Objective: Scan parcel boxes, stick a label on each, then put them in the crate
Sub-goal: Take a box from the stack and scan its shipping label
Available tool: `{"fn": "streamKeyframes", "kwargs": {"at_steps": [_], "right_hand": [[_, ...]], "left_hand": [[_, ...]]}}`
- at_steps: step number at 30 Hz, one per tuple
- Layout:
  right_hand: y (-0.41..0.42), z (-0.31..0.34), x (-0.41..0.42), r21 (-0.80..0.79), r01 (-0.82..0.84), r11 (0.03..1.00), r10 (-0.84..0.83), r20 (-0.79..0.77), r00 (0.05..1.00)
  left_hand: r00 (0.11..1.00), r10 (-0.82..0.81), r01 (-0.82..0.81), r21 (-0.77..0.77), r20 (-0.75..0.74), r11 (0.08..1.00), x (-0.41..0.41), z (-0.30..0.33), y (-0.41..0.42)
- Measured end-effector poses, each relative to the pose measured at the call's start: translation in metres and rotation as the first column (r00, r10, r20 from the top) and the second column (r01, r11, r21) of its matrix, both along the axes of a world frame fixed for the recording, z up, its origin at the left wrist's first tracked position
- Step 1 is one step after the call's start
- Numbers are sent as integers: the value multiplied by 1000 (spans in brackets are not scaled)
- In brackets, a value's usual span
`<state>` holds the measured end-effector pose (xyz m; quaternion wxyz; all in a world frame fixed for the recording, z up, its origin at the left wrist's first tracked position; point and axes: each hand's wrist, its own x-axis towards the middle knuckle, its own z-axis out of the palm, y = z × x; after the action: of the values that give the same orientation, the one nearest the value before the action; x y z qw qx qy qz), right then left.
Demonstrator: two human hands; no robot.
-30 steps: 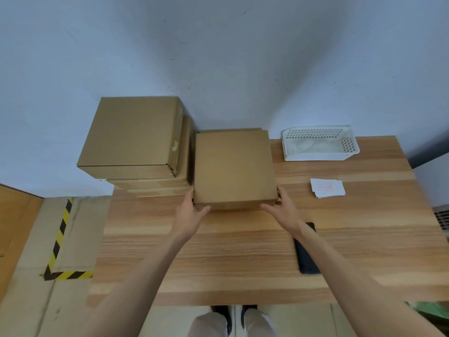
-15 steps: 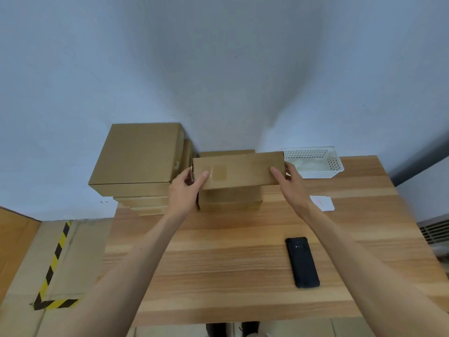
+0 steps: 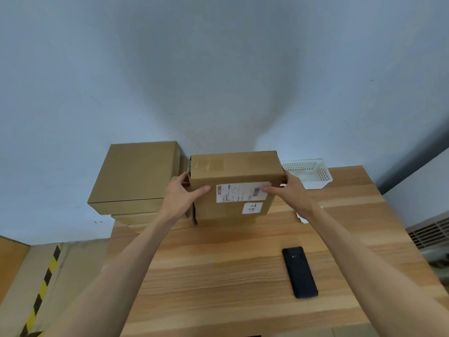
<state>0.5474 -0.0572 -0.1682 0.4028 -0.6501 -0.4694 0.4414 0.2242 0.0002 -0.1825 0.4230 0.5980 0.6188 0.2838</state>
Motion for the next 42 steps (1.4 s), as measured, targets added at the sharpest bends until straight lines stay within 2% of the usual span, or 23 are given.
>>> {"fn": "streamKeyframes", "kwargs": {"at_steps": [4,8,13,18,24,30,37,39,42], "right_hand": [[-5,-15,0,10,46,999,-46,13,999],[-17,-33,-11,-73,63,995,-73,-133,988],[-31,-60,-18,-154,81,985,-104,-151,983],[-46,-77,-23,-221,154,963,-190,-155,969],[-69,-122,-29,-341,174,924,-220,-101,970],[-83,-162,-40,-420,128,898,-152,-23,988],[-87,-197,-35,-503,78,861,-90,0,996],[-98,-204,-35,-504,87,859,-119,-32,992],[-127,-215,-36,-519,174,837,-263,-102,959]], "left_hand": [[998,62,-61,-7,29,998,5,-1,-9],[991,132,-132,-96,-4,987,12,-18,-20],[982,184,-172,-194,48,966,7,-45,-27],[984,145,-115,-253,104,961,4,-64,-50],[994,7,33,-358,109,933,-5,-107,-92],[999,17,1,-421,41,907,-16,-149,-122],[998,-19,40,-437,54,899,-22,-186,-122],[998,-61,68,-440,30,895,-22,-194,-113],[994,-110,90,-430,-23,898,-14,-197,-94]]}}
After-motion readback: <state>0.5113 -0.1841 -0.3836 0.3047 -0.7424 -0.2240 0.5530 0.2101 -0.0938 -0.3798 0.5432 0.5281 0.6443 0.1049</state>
